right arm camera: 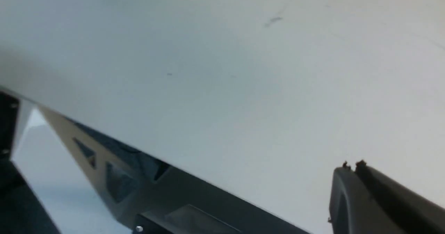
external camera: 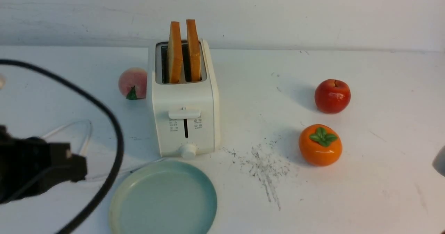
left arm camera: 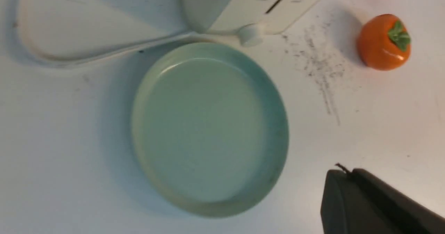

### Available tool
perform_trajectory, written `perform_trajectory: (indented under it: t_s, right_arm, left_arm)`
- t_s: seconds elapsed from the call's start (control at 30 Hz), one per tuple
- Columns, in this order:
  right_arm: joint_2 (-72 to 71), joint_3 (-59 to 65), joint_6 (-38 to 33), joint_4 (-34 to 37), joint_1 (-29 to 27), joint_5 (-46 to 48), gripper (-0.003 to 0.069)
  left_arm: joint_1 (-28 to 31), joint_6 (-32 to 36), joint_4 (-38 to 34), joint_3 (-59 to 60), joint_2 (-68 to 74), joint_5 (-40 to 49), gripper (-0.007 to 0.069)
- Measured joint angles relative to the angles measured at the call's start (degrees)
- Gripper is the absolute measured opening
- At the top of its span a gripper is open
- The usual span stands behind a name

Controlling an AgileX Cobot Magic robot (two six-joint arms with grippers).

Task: Take toasted bread from bread machine on white table place on plate.
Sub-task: 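Reach for a toast slice standing in the toaster with the left gripper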

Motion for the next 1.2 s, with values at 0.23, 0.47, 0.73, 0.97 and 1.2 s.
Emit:
perform_trajectory:
  t_s: [0.23, 0.47, 0.73, 0.97, 1.2]
  right_arm:
    - [2.2, 0.0, -10.1, 9.4, 0.0, -3.7, 0.0021]
    - [2.2, 0.0, -12.2, 10.5, 0.0, -5.9, 0.0026]
    - [2.3, 0.0, -12.2, 10.7, 0.0, -8.3, 0.0033]
    - [2.3, 0.0, -12.2, 10.7, 0.0, -9.9, 0.0033]
    - [2.5, 0.0, -12.2, 10.7, 0.0, -10.5, 0.004]
  left_arm:
    - [0.0, 5.5, -2.4, -15.1, 15.8, 0.2, -0.0014]
    - [0.0, 6.0, -2.5, -33.4, 29.9, 2.3, 0.0006]
    - [0.0, 7.6, -3.5, -46.4, 44.4, 2.3, 0.0274]
    - [0.0, 13.1, -8.6, -47.5, 50.1, 1.6, 0.0491]
    - [-0.2, 17.5, -12.1, -47.7, 51.6, -0.5, 0.0519]
